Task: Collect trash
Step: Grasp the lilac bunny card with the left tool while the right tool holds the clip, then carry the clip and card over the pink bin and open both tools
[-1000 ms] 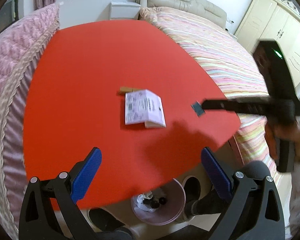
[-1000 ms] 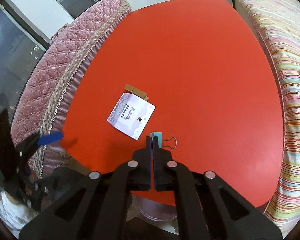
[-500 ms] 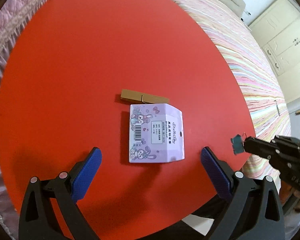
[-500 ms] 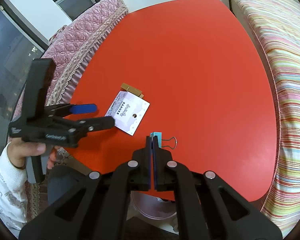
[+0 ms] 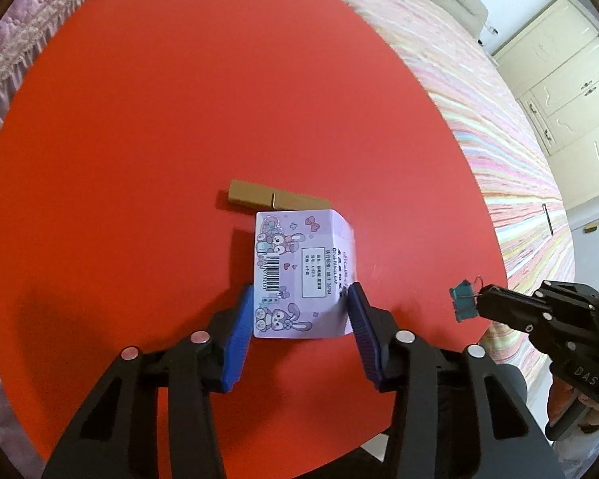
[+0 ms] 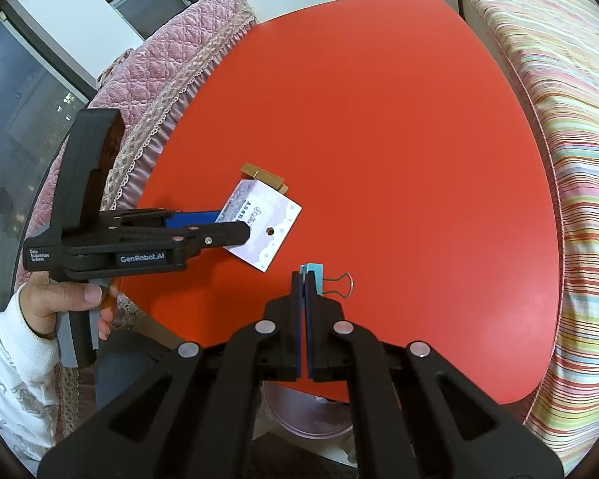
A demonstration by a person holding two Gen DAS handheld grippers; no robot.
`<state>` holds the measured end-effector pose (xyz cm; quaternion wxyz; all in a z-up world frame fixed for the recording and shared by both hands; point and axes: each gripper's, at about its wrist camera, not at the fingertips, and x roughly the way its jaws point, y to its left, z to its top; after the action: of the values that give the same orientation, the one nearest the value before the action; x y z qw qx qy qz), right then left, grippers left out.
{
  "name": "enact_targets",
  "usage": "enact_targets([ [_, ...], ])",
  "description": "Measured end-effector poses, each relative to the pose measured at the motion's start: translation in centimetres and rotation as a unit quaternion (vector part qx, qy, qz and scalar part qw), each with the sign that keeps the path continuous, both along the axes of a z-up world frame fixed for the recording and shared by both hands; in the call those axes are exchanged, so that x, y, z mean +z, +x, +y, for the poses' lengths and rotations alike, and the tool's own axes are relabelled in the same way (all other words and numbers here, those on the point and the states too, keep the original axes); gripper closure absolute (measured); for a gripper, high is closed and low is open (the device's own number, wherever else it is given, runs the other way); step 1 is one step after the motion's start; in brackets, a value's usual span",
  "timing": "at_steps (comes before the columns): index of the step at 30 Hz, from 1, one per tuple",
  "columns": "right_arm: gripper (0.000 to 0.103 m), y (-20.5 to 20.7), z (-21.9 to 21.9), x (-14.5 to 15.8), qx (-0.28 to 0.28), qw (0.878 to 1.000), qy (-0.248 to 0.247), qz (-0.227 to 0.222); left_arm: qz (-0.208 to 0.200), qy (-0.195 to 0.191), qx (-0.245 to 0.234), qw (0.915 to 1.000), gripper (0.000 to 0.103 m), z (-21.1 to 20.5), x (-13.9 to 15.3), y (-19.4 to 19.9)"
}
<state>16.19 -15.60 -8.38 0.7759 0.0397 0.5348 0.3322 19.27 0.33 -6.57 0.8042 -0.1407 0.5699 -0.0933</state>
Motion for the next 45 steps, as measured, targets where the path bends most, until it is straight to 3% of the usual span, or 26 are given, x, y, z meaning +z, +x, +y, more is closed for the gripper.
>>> enact_targets([
  [9,0.102,-1.0,1.0,0.5,0.006,1.0,-0.006,-0.023,-0.066,0.05,-0.012,0.9965,0.063,-0.4,2.1,-2.4],
  [15,0.102,-2.1,1.5,1.1,0.01,0.998,-0.017,-0.054,-0.142,0.106,-0.027,0.9838,0.063,-1.5,4.1,-5.4],
  [20,0.102,-3.3,1.8,1.6,0.013,0.997,-0.02,-0.072,-0.169,0.113,-0.021,0.9788,0.063,-1.8,5.3,-7.3],
  [34,0.102,-10.6,0.8,3.6,0.045,0.994,0.007,-0.098,-0.175,0.086,-0.029,0.9804,0.063,-3.7,6.1,-15.7],
  [45,0.102,-15.6,0.5,0.4,0.075,0.995,-0.005,-0.064,-0.158,0.058,-0.035,0.9852,0.063,-4.9,4.7,-20.6],
])
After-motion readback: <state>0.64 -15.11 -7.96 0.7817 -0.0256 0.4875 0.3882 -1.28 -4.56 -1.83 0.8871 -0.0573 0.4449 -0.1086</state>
